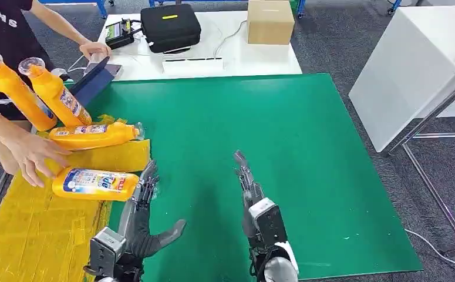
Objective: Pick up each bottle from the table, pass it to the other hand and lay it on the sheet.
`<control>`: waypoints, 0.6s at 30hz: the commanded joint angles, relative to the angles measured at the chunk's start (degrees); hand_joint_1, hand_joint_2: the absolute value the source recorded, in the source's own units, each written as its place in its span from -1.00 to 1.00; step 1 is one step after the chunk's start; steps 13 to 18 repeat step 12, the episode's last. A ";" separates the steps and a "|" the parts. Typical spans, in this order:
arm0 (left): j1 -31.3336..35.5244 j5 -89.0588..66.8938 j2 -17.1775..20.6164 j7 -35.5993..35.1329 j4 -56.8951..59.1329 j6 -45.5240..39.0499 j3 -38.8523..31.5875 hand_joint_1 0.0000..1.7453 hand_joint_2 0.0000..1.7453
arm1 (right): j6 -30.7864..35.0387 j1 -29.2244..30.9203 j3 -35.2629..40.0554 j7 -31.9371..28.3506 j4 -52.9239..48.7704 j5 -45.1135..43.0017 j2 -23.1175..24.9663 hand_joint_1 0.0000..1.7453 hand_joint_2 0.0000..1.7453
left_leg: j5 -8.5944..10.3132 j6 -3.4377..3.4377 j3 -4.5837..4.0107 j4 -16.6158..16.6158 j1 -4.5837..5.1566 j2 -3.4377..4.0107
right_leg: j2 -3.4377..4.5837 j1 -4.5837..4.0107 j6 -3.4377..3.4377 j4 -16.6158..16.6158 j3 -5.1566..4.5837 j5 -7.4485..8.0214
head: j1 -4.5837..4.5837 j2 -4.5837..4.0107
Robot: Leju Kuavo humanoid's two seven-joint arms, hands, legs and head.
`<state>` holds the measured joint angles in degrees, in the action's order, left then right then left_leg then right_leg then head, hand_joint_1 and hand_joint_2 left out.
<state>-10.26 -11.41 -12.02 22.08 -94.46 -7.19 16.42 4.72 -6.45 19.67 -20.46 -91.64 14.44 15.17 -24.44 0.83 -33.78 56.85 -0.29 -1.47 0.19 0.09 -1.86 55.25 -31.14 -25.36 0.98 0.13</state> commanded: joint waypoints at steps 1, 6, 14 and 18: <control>-0.21 1.20 1.70 0.06 -0.41 -0.46 -2.14 -1.00 1.00 | 1.31 -0.13 0.81 -0.93 -1.18 1.27 -3.48 -1.00 -1.00 | -0.05 -0.02 0.16 -0.06 -0.02 0.10 | 0.02 -0.03 0.01 -0.09 0.17 -0.03 | 0.00 0.00; -0.05 1.24 2.13 -0.02 -0.46 -0.17 -2.41 -1.00 1.00 | 0.45 0.34 0.50 -1.26 -0.40 0.78 -3.75 -1.00 -1.00 | -0.04 -0.02 0.17 -0.08 -0.01 0.12 | 0.02 -0.03 0.01 -0.10 0.16 -0.02 | 0.02 0.00; -0.01 1.48 1.99 -0.22 -0.26 0.18 -2.49 -1.00 1.00 | -0.59 0.73 0.31 -1.28 0.27 0.43 -3.65 -1.00 1.00 | -0.05 -0.01 0.17 -0.06 -0.02 0.11 | 0.02 -0.03 0.00 -0.09 0.17 -0.03 | 0.02 0.00; -0.01 1.48 1.99 -0.22 -0.26 0.18 -2.49 -1.00 1.00 | -0.59 0.73 0.31 -1.28 0.27 0.43 -3.65 -1.00 1.00 | -0.05 -0.01 0.17 -0.06 -0.02 0.11 | 0.02 -0.03 0.00 -0.09 0.17 -0.03 | 0.02 0.00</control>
